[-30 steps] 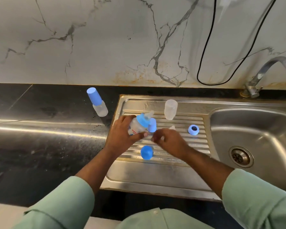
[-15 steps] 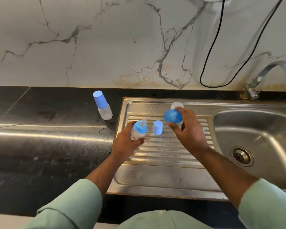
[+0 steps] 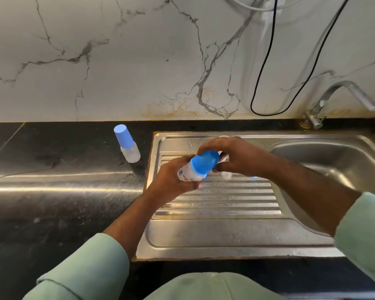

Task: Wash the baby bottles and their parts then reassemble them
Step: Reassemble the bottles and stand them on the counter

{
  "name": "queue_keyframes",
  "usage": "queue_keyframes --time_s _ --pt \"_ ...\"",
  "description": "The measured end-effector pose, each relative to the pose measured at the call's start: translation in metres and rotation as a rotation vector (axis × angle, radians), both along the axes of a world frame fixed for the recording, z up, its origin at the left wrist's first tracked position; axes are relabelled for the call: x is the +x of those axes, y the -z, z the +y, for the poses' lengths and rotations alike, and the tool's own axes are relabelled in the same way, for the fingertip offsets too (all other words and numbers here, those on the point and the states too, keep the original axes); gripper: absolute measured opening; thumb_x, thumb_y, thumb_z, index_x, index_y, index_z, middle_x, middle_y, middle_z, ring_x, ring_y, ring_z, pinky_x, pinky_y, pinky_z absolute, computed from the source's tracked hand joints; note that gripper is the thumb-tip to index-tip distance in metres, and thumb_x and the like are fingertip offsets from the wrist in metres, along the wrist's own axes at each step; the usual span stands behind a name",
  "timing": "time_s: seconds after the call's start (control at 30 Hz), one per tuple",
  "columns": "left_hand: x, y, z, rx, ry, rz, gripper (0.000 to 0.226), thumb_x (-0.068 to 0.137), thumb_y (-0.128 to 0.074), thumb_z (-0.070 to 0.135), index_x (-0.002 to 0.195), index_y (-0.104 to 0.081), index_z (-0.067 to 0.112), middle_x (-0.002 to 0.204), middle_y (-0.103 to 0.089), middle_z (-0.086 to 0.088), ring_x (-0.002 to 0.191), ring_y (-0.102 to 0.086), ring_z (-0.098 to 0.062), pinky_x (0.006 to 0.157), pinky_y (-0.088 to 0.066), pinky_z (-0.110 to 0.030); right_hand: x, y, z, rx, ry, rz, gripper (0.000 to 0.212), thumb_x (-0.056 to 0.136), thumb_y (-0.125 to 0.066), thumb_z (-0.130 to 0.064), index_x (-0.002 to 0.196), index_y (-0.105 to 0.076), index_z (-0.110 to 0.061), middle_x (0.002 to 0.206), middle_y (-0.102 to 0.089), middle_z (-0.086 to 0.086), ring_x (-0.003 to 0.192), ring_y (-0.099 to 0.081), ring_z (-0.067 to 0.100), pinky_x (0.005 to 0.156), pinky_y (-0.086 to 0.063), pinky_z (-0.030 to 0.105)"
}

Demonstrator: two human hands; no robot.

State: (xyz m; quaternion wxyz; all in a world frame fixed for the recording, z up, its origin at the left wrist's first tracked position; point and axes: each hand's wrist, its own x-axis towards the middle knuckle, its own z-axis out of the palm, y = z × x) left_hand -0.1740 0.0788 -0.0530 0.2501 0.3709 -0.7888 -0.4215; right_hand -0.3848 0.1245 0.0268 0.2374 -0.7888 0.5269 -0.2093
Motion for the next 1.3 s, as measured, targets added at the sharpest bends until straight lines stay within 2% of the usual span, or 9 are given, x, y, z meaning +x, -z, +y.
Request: queue_keyframes --time_s 0.23,0.37,0.5,0.63,0.73,0.8,0.93,1.17,1.3 --pt "-0.001 -0.008 0.007 -0.124 -0.014 0.014 0.058 0.074 -0.085 0.029 0.126 -0.061 0.022 0.114 -0.067 0.012 0.101 -0.063 -0.012 0.094 -0.054 -0.026 0.001 -0.013 -0.006 -0.035 -0.077 0.143 0.052 0.077 -0.081 -0.013 0.126 -0.063 -0.016 0.118 -0.068 -0.002 0.098 -0.056 0.002 0.083 -0.043 0.002" --pt "-0.007 -0.008 0.027 -0.198 -0.112 0.115 0.064 0.07 -0.088 0.031 0.127 -0.062 0.016 0.109 -0.071 0.007 0.092 -0.065 -0.006 0.081 -0.052 -0.013 0.009 -0.022 -0.002 -0.009 0.03 0.128 0.041 0.08 -0.076 -0.04 0.113 -0.067 -0.017 0.096 -0.068 -0.009 0.078 -0.059 0.006 0.073 -0.052 0.017" --pt "0.001 0.006 0.041 -0.176 -0.24 0.205 0.062 0.071 -0.088 0.025 0.127 -0.063 0.016 0.101 -0.07 0.012 0.089 -0.065 -0.002 0.074 -0.05 -0.01 0.046 -0.007 0.002 -0.035 0.275 0.202 0.052 0.075 -0.066 -0.066 0.087 -0.062 -0.016 0.073 -0.06 -0.004 0.066 -0.055 0.011 0.064 -0.051 0.031" --pt "0.026 0.032 0.037 -0.045 -0.394 0.225 0.054 0.069 -0.089 0.027 0.116 -0.062 0.031 0.102 -0.069 0.016 0.096 -0.066 -0.005 0.082 -0.054 -0.022 0.09 0.022 -0.017 0.061 0.339 0.254 0.068 0.071 -0.054 -0.08 0.098 -0.062 -0.017 0.087 -0.066 0.001 0.078 -0.062 0.017 0.077 -0.056 0.037" --pt "0.072 0.055 0.018 -0.026 -0.505 0.174 0.058 0.067 -0.085 0.043 0.118 -0.059 0.035 0.103 -0.069 0.008 0.095 -0.067 -0.013 0.083 -0.054 -0.031 0.128 0.04 -0.035 0.125 0.355 0.065 0.1 0.062 -0.037 -0.089 0.127 -0.061 -0.016 0.115 -0.069 0.004 0.099 -0.065 0.02 0.088 -0.054 0.041" --pt "0.104 0.066 0.007 -0.014 -0.579 0.12 0.063 0.067 -0.086 0.039 0.122 -0.058 0.023 0.102 -0.067 0.006 0.093 -0.065 -0.012 0.081 -0.054 -0.029 0.135 0.049 -0.041 0.131 0.38 0.011 0.098 0.064 -0.034 -0.088 0.119 -0.066 -0.013 0.108 -0.071 0.005 0.095 -0.065 0.02 0.085 -0.055 0.041" --pt "0.15 0.083 -0.005 0.055 -0.622 0.082 0.056 0.072 -0.087 0.019 0.119 -0.056 0.024 0.099 -0.065 0.008 0.088 -0.063 -0.008 0.079 -0.052 -0.016 0.139 0.083 -0.048 0.25 0.334 0.158 0.062 0.078 -0.052 -0.077 0.08 -0.066 -0.016 0.077 -0.062 -0.007 0.079 -0.061 0.013 0.072 -0.053 0.035" --pt "0.162 0.104 -0.011 0.08 -0.581 0.119 0.057 0.073 -0.087 0.016 0.12 -0.056 0.024 0.103 -0.065 0.006 0.093 -0.063 -0.008 0.087 -0.057 -0.032 0.154 0.121 -0.042 0.329 0.345 0.186 0.032 0.084 -0.066 -0.052 0.079 -0.064 -0.02 0.078 -0.063 -0.007 0.075 -0.061 0.012 0.074 -0.057 0.038" --pt "0.161 0.107 0.0 0.151 -0.626 0.131 0.099 0.072 -0.088 0.019 0.15 -0.028 0.032 0.143 -0.045 -0.001 0.132 -0.046 -0.015 0.114 -0.036 -0.041 0.151 0.129 -0.033 0.348 0.379 0.189 0.032 0.086 -0.066 -0.046 0.082 -0.066 -0.014 0.08 -0.065 -0.001 0.077 -0.062 0.016 0.075 -0.057 0.041"
